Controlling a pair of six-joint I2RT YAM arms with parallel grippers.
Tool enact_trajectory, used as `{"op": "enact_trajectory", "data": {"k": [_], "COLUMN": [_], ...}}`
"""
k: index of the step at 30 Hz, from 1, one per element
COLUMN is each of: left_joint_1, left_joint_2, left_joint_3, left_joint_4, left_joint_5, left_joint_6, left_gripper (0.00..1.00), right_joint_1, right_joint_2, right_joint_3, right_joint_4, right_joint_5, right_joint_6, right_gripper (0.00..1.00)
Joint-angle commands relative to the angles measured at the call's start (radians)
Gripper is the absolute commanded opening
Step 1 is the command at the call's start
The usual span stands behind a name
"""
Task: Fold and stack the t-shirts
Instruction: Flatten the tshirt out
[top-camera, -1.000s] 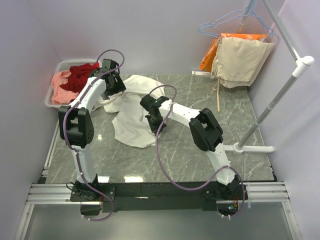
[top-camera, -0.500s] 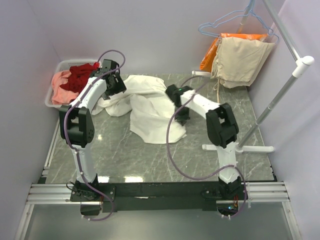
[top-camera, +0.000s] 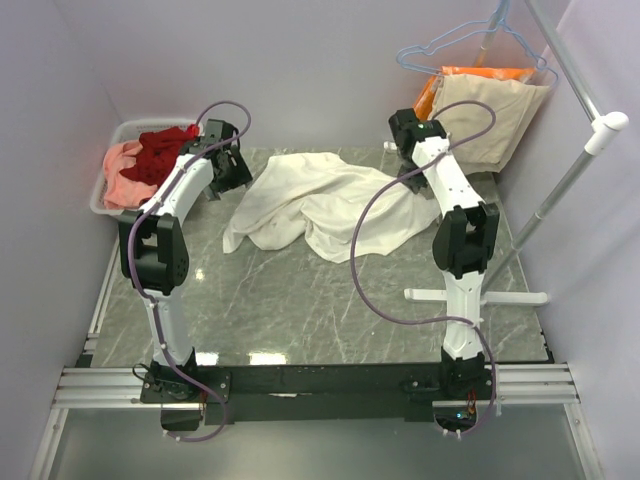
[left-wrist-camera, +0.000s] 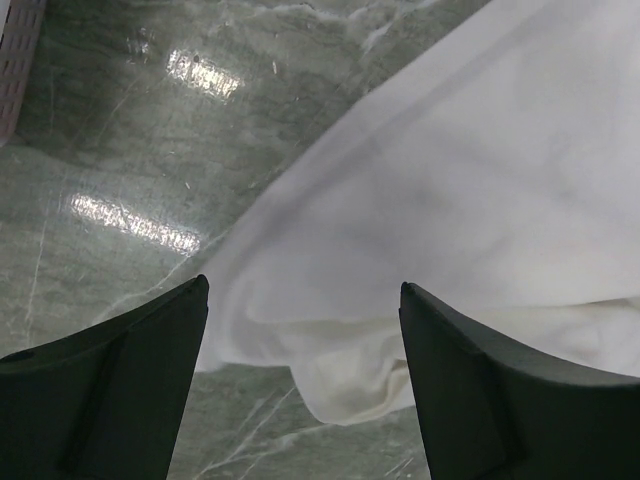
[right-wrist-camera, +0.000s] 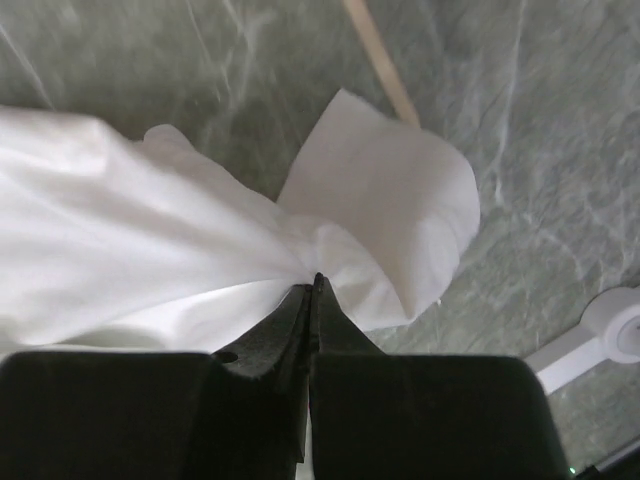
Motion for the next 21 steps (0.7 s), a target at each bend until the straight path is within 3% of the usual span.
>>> {"op": "enact_trajectory", "data": {"k": [1, 8, 17, 20, 21], "left_joint_1": [-0.011, -0.062, -0.08, -0.085, -0.086], "left_joint_2": [0.003, -0.046, -0.131, -0.099, -0.089], "left_joint_3": [-0.003, -0.154, -0.328, -0.31, -0.301], "left_joint_4": [-0.024, -0.043, -0.02, -0.034, -0.037], "left_joint_5": [0.001, -0.022, -0.017, -0.043, -0.062], "left_joint_6": [0.017, 0.012, -0.089, -0.094, -0.092], "left_gripper": [0.82, 0.83, 0.76, 0.66, 0.54], "right_joint_1": [-0.004, -0.006, -0.006, -0.006, -0.004], "right_joint_2": [0.015, -0.013, -0.02, -0.014, -0.014], "right_joint_3": [0.078, -0.034, -0.092, -0.091, -0.089], "right_joint_4": [-0.068, 0.007, 0.067, 0.07, 0.067], "right_joint_5": [0.125, 0.053, -0.002, -0.01, -0.01], "right_joint_6": [0.052, 0.044, 0.026, 0.023, 0.023], "right_gripper": [0.0, 0.0, 0.0, 0.0, 0.0]}}
